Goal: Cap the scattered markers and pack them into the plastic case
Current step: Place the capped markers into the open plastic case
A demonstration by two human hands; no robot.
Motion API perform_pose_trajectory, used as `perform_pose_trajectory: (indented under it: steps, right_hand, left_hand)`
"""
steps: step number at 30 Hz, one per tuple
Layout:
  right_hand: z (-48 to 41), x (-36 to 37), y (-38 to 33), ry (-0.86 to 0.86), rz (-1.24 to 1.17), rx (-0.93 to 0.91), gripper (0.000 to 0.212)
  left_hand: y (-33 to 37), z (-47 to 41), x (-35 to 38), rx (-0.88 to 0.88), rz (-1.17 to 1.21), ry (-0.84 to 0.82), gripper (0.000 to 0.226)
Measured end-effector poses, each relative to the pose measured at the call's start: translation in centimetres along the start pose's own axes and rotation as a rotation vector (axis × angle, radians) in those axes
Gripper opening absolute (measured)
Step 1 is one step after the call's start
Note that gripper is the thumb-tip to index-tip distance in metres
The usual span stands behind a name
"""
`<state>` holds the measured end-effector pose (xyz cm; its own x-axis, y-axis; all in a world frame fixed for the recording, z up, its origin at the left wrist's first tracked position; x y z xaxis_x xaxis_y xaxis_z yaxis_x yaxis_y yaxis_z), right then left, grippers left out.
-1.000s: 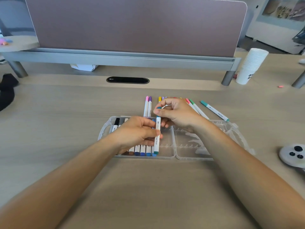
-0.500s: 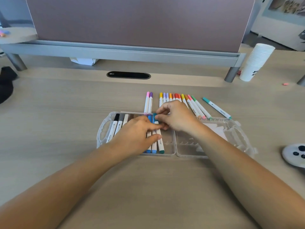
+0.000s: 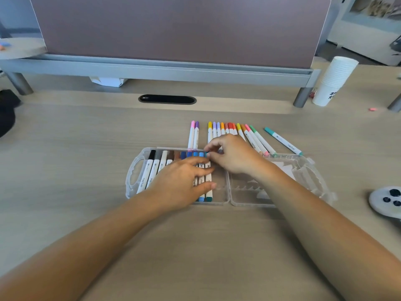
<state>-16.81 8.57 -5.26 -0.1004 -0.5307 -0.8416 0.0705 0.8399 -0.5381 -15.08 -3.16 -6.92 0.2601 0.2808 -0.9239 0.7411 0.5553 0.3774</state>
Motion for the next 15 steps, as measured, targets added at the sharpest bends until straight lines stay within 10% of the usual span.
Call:
perform_pose_trajectory:
  steps: [7,15]
  right_hand:
    - [-0.8,-4.4,3.3,0.196,0.129,0.063,0.015]
    - [0.5,-10.2,16.1,0.267,0.448,0.572,0.036]
  left_hand:
    - [-0.1,-0.4,0.2,-0.004,-0.046,-0.068,0.05]
    - [-0.1,-0.4,0.1,-0.008,-0.042,-0.095,0.049]
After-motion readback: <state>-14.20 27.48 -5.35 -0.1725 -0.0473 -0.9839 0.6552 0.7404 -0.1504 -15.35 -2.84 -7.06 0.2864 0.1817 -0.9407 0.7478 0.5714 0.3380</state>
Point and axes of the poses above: each hand's wrist, its own z-axis away from the middle knuckle, its own x-axis out of the palm, y = z × x, the point moved 10 cm from there along -z, towards the middle knuckle, and after that the axes turned 1 degree about -z, right-handed, at the moved point
